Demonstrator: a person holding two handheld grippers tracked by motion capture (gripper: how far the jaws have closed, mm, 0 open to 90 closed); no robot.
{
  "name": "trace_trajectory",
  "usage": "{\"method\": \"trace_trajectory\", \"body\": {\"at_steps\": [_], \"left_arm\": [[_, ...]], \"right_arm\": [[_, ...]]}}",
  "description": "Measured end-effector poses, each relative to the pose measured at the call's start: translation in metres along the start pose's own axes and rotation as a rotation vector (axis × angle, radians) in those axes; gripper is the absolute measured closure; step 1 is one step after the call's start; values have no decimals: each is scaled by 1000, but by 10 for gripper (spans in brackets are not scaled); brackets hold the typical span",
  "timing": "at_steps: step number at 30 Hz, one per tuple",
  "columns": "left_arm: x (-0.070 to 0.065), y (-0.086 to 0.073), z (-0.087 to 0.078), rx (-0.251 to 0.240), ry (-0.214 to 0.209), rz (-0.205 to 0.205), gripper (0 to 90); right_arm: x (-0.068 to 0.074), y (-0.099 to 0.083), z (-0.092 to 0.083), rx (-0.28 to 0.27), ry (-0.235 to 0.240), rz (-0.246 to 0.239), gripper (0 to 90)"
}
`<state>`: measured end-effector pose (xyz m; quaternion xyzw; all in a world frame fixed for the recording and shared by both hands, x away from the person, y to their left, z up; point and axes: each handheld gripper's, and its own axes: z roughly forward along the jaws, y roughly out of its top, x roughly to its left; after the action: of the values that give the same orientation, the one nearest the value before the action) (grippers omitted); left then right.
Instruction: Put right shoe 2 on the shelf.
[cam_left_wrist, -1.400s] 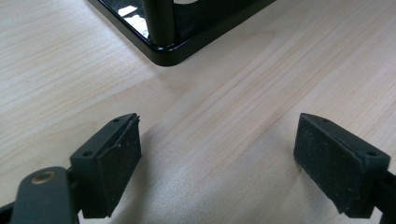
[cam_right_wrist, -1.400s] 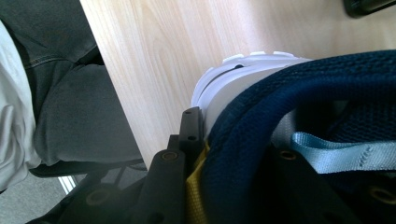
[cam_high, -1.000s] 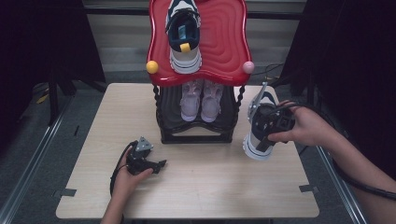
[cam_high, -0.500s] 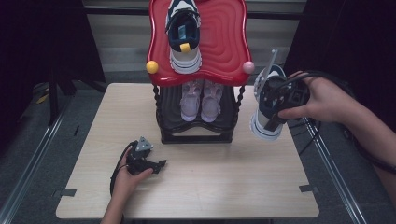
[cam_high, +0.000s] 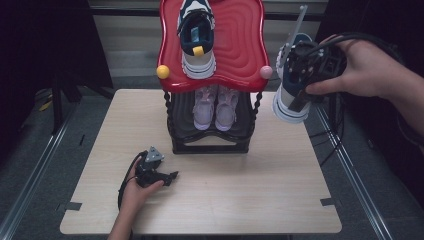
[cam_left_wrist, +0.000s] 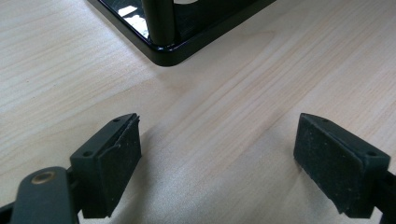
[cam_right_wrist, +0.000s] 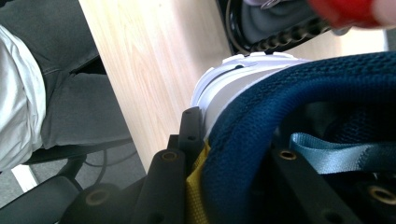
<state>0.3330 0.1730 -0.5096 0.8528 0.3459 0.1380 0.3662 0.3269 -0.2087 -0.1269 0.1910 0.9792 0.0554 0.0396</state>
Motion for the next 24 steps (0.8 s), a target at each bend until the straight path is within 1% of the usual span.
{"method": "trace_trajectory", "body": {"at_steps": [1, 2, 7, 8, 9, 10, 13, 17, 18, 19, 21, 23, 24], "left_arm": [[0, 0, 0, 0, 0, 0, 144], [0, 0, 0, 0, 0, -1, 144], [0, 0, 0, 0, 0, 0, 144], [0, 0, 0, 0, 0, 0, 144], [0, 0, 0, 0, 0, 0, 144], [0, 0, 0, -1, 0, -1, 144], [0, 0, 0, -1, 0, -1, 144], [0, 0, 0, -1, 0, -1, 144], [0, 0, 0, -1, 0, -1, 144], [0, 0, 0, -1, 0, -1, 144], [0, 0, 0, -1, 0, -1, 144], [0, 0, 0, -1, 0, -1, 144], [0, 0, 0, -2, -2, -1, 144]], "right_arm": [[0, 0, 0, 0, 0, 0, 749], [0, 3, -10, -1, -19, -3, 749], [1, 12, -31, -11, -54, -8, 749], [1, 14, -36, -10, -64, -12, 749], [1, 16, -40, -18, -77, -22, 749], [1, 19, -45, -25, -87, -23, 749], [0, 27, -53, -38, -112, -38, 749], [-2, 39, -57, -58, -133, -49, 749], [-3, 42, -57, -62, -140, -60, 749], [-4, 44, -57, -66, -143, -58, 749], [-7, 50, -56, -71, -150, -76, 749], [-9, 55, -55, -72, -156, -80, 749], [-11, 59, -54, -78, -165, -92, 749]]}}
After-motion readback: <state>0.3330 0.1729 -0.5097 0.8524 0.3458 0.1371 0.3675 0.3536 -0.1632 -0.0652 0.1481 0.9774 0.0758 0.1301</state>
